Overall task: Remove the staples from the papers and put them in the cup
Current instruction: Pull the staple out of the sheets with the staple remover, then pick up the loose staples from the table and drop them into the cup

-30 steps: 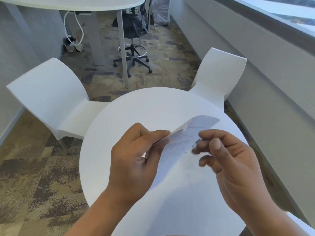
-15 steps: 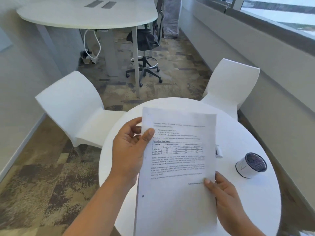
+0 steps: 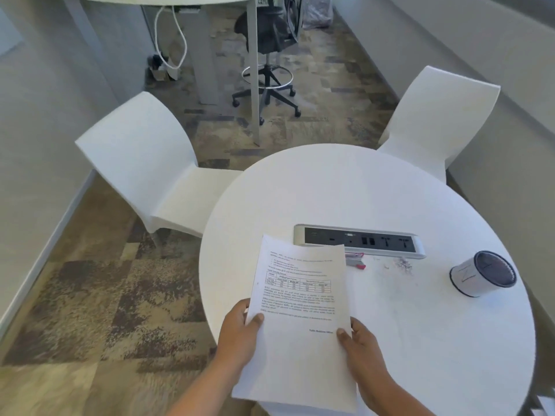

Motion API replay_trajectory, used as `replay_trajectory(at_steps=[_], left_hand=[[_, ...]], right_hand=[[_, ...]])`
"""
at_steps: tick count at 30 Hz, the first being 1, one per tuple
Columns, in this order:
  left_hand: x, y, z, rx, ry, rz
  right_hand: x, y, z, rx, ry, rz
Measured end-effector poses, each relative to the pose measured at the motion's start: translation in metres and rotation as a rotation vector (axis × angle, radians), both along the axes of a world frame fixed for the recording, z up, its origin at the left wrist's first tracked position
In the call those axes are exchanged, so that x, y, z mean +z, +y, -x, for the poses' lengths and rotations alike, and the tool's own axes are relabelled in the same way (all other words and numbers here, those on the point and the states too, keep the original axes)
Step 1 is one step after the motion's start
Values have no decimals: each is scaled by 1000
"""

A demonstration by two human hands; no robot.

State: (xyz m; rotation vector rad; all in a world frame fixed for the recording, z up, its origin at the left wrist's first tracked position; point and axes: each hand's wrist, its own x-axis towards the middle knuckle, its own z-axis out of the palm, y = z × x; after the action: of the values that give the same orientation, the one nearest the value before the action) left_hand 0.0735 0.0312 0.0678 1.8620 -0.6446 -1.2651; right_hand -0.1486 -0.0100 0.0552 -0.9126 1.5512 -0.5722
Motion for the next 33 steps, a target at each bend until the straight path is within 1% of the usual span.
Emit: replay_trajectory(at_steps=[4, 5, 6, 7, 8, 9, 10, 11, 12, 13, 14, 17, 20, 26, 33], left_hand=[[-22, -13, -16, -1, -22, 10], [-26, -17, -19, 1, -56, 21], [-31, -20, -21, -3, -148, 29], [-35, -21, -24, -17, -315, 30], [-41, -21, -27, -59, -504, 30], [-47, -20, -30, -157, -655, 30], [-53, -18, -31, -308, -752, 36], [-60, -15, -31, -480, -805, 20], [-67, -12, -32, -631, -845, -7], [-74, -10, -33, -736, -869, -44], [-80, -7, -33, -784, -884, -72], [-88, -3, -33, -810, -919, -134], [-92, -3, -32, -800, -933, -147], [-94, -4, -30, -743, -922, -138], [-99, 0, -29, -764, -924, -171]], right_hand=[[-12, -12, -17, 24, 33, -14], [-15, -16, -20, 36, 42, -7], [-19, -20, -21, 58, 74, 20], [-24, -23, -21, 101, 155, 64], [-30, -25, -20, 183, 298, 118], [-36, -26, -16, 306, 466, 168], [-40, -25, -12, 441, 605, 219], [-44, -23, -9, 578, 702, 275], [-47, -21, -7, 698, 760, 321], [-50, -20, -6, 787, 799, 349], [-52, -19, -7, 843, 828, 364], [-56, -17, -9, 913, 885, 359], [-62, -17, -11, 976, 942, 379], [-69, -24, -15, 990, 955, 423], [-71, -22, -13, 980, 927, 434]])
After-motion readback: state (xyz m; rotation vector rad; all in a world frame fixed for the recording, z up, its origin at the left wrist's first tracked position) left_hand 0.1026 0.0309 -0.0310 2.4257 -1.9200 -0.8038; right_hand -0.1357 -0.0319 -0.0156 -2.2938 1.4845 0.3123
